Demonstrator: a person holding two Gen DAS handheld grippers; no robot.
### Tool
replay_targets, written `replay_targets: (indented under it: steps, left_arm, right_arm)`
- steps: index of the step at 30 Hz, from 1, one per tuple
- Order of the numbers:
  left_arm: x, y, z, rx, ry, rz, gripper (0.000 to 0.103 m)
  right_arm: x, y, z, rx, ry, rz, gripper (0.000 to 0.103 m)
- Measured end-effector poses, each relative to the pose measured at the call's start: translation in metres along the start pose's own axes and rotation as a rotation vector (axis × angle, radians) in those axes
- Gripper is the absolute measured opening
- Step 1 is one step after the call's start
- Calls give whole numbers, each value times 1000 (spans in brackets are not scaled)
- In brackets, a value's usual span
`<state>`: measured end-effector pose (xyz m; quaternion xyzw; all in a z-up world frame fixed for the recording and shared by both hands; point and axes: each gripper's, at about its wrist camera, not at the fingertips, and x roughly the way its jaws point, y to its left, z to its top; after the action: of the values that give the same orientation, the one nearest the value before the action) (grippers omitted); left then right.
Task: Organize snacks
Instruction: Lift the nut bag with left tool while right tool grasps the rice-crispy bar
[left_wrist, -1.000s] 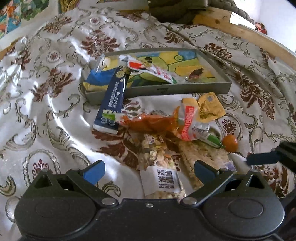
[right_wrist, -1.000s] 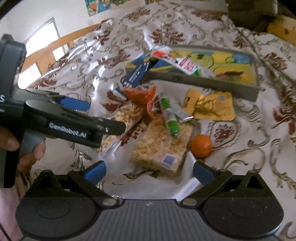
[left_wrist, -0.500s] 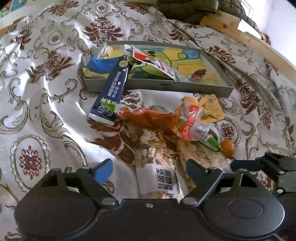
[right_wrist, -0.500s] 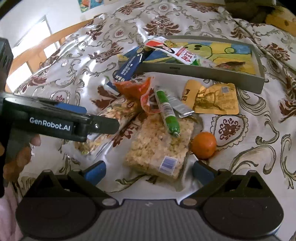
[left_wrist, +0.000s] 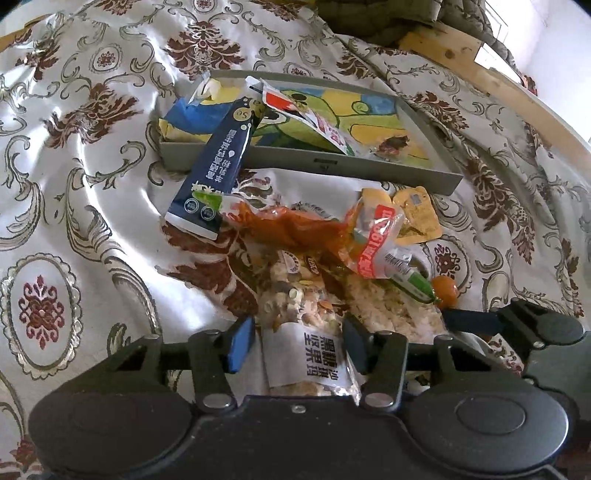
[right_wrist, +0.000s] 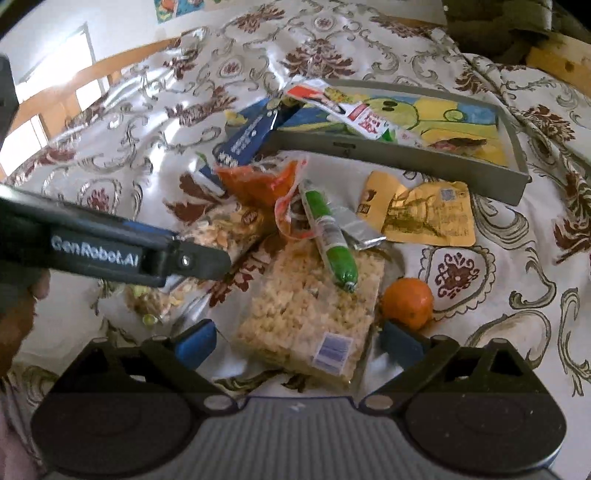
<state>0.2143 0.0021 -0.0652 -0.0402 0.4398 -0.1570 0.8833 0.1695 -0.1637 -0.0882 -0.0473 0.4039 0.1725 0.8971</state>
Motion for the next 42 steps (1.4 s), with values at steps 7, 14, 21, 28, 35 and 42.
replay_targets:
  steps: [7,14,21,28,35,42]
  left_arm:
    - [3,0,-1,-18,10,-2,55]
    - [2,0,-2,-15,8,-16,49]
    - [-5,0,-4,-37,-3,-24,48]
    - [-15,12,-8,-201,29,-101,47]
    - [-28,15,-17,-256,24,-125,47]
    - [-47,20,-23,-307,-8,-147,47]
  right_arm:
    - [2,1,-2,-8,-3,-7,87]
    - [-1,-2,1,3,-3,-20,82]
    - [-8,7,0,-70,-8,-64,82]
    - [-17,20,-3,-160,-34,-121,82]
    - [-32,31,-12,-239,-52,-190,81]
    - [-48,38,-19,-301,-84,-262,81]
